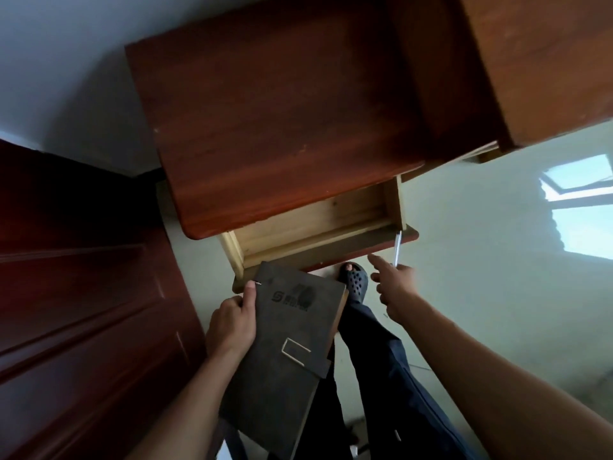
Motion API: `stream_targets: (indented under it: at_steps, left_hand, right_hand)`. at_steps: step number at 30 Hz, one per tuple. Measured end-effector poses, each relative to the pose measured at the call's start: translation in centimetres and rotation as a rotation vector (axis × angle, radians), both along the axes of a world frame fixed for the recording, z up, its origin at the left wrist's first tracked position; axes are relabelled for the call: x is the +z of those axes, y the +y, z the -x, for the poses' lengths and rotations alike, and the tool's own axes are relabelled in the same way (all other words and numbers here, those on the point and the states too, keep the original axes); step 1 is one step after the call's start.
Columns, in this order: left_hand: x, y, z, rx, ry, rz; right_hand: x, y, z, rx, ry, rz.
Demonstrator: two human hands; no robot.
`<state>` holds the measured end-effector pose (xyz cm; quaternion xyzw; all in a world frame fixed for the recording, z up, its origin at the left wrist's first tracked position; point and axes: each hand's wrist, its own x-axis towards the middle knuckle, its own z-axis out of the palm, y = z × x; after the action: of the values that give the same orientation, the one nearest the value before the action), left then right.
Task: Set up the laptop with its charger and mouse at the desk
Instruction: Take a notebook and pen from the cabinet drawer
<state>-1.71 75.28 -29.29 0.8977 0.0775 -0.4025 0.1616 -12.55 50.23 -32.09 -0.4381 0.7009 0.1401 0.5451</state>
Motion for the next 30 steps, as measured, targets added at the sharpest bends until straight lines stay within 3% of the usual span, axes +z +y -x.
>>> stream_targets:
  at_steps: [7,10,15,30]
  left_hand:
    - [-1.1,2.9,-0.1,0.009,-0.077,0.013]
    - [-0.7,4.1,0.0,0.027,-0.070,0.024]
    - [0.5,4.5,0.1,0.034,-0.101,0.053]
    - [1.1,4.3,-2.7,0.067,-0.226,0.175]
  right_hand:
    - [-3.5,2.5,-4.7,-0.149,-0.074,-0.198]
    - [-3.1,3.0,-6.0,-0.234,-0.074,-0.137]
    - [-0.7,2.8,-7.6,-0.181,-0.083,-0.023]
    - [2.9,2.0,-10.2,-0.204,-0.081,-0.025]
